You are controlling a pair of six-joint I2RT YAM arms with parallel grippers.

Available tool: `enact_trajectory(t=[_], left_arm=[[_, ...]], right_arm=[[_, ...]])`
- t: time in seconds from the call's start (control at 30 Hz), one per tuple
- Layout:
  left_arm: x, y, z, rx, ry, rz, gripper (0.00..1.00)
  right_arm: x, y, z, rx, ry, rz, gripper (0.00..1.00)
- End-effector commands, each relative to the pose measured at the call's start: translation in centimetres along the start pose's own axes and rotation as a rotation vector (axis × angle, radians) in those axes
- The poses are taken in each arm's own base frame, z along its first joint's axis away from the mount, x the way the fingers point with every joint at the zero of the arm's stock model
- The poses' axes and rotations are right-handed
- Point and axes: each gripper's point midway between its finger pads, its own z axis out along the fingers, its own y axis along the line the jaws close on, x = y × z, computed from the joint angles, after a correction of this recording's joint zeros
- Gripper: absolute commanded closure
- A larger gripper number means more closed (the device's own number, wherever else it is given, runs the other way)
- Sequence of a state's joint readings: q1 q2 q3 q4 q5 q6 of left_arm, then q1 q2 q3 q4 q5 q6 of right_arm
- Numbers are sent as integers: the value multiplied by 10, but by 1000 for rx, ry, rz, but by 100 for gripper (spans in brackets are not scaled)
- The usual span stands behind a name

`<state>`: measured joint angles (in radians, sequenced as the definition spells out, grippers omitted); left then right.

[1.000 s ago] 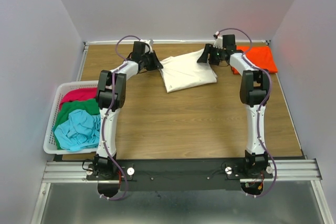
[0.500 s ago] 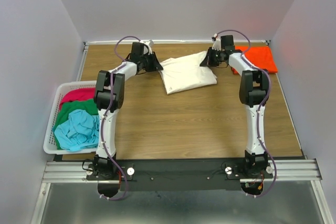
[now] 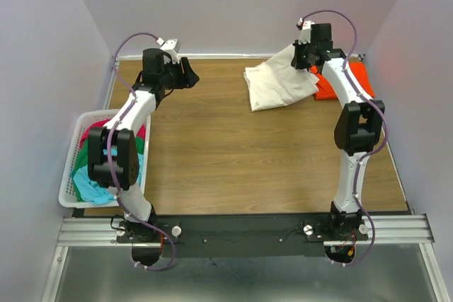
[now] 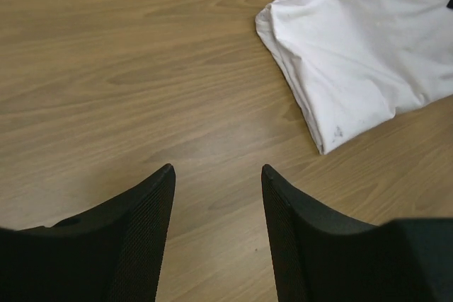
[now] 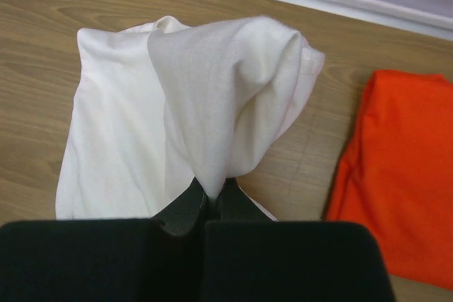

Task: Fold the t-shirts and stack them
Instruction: Neatly place the folded tshirt to the corner

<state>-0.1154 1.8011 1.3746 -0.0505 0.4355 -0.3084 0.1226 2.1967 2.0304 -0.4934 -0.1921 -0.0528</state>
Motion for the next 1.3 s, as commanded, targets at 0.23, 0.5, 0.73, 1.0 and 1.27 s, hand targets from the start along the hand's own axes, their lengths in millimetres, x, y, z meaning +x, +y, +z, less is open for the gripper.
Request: enact_trajectory(t=[0.23, 0.5, 0.73, 1.0, 1.27], left_arm=[[28, 2, -60, -95, -27, 192, 40], [50, 2, -76, -94, -5, 244, 40], [48, 1, -74, -84, 6, 254, 40], [48, 2, -73, -83, 9, 259, 40], [48, 1, -73, -77, 11, 259, 40]], right_arm=[[-52, -49, -65, 283, -81, -216, 100], [-76, -59, -87, 355, -121, -283, 100], [-96, -65, -112, 414, -161, -315, 100], [-110, -70, -137, 451, -200, -312, 100], [-110, -90, -154, 492, -198, -316, 100]])
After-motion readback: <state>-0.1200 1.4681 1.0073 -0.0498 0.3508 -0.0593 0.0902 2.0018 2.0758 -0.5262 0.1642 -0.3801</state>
